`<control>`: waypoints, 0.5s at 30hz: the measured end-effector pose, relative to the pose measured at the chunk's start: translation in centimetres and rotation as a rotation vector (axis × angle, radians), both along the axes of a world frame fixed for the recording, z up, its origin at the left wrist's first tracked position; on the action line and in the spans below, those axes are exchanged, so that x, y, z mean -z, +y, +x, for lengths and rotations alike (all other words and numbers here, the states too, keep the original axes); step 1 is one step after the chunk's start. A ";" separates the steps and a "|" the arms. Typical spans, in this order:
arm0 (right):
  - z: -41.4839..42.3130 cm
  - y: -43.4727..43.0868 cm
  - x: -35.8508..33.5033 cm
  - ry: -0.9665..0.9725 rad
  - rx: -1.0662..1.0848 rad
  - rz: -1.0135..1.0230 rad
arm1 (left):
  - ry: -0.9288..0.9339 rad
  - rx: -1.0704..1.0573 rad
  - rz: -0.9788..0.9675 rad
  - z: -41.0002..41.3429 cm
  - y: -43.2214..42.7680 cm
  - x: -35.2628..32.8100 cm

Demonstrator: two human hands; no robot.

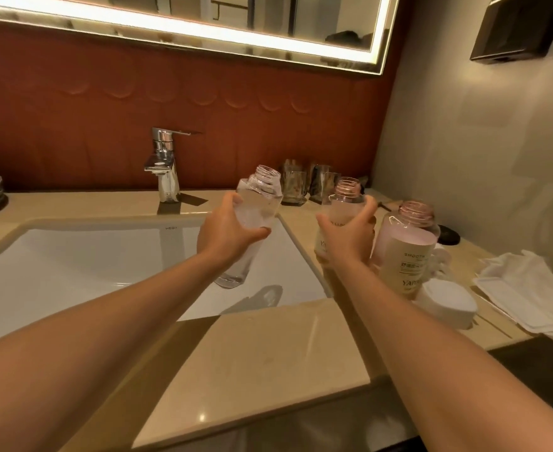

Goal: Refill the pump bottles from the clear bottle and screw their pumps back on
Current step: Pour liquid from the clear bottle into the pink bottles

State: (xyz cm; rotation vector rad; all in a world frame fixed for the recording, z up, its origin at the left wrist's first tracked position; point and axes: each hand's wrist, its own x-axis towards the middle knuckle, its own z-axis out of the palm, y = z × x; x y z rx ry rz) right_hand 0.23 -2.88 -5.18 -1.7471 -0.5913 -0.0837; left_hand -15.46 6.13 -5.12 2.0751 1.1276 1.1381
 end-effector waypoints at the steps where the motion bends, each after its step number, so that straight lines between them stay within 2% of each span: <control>1: -0.5 -0.5 0.2 -0.027 -0.002 -0.001 | 0.003 -0.002 -0.002 -0.7 -0.3 -0.1; 9: -5.9 -6.3 1.5 -0.221 -0.111 -0.072 | 0.023 -0.015 0.088 -6.1 -5.1 -2.2; 12: -6.8 -7.8 0.0 -0.140 -0.109 0.007 | 0.032 0.001 0.097 -7.5 -7.0 -2.8; 15: -6.6 -9.5 -0.3 -0.246 -0.131 -0.099 | 0.050 -0.018 0.129 -8.4 -8.1 -3.8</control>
